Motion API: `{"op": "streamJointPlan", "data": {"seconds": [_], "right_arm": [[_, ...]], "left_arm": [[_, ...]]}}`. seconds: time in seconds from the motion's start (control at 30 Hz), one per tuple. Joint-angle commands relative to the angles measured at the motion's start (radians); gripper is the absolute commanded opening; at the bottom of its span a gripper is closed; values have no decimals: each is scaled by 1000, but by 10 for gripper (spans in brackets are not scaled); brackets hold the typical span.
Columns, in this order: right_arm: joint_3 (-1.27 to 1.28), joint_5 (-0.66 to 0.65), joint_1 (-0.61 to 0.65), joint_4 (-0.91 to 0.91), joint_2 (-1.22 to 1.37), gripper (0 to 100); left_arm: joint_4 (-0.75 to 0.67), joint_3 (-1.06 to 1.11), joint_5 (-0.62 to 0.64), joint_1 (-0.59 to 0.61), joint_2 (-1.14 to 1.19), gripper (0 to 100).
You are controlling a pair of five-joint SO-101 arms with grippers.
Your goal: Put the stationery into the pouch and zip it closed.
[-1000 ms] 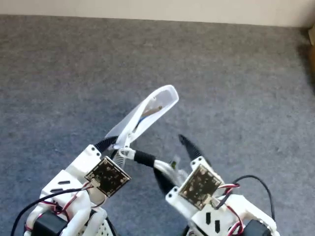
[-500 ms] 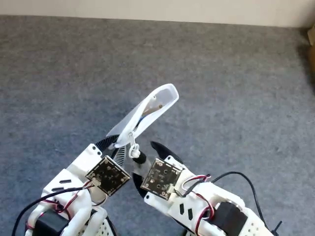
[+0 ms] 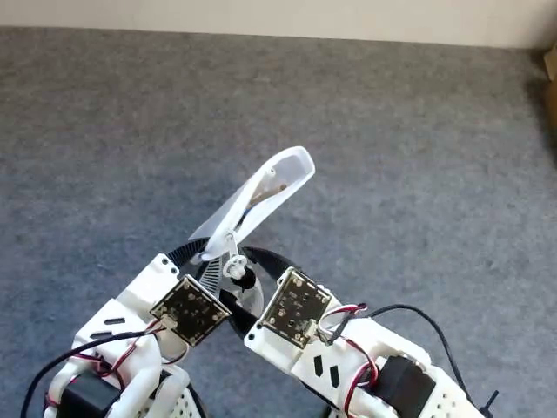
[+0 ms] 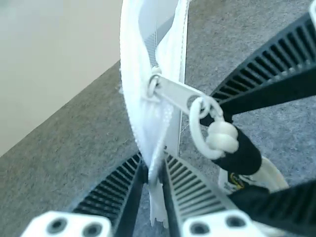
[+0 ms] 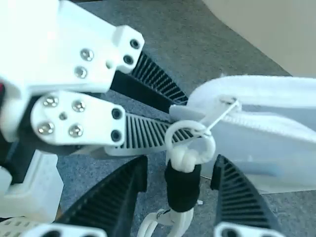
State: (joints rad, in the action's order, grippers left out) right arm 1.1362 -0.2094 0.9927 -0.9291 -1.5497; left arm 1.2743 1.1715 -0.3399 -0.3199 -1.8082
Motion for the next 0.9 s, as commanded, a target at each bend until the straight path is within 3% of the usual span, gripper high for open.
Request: {"op": "streamJointPlan", "data": {"seconds": [0.0, 0.13, 0.33, 0.5, 0.87], "right_arm": [[-27, 11, 7, 33, 12, 191], [-27, 6, 7, 45, 12, 180], [58, -20, -22, 165, 10, 68], [71, -61, -25, 160, 4, 11], [-33, -20, -191, 38, 2, 5]], "left_arm": [[2, 15, 15, 13, -5, 5], [2, 15, 25, 13, -5, 5], [2, 15, 32, 15, -5, 5], [2, 15, 32, 18, -5, 5], [2, 16, 32, 19, -5, 5]]}}
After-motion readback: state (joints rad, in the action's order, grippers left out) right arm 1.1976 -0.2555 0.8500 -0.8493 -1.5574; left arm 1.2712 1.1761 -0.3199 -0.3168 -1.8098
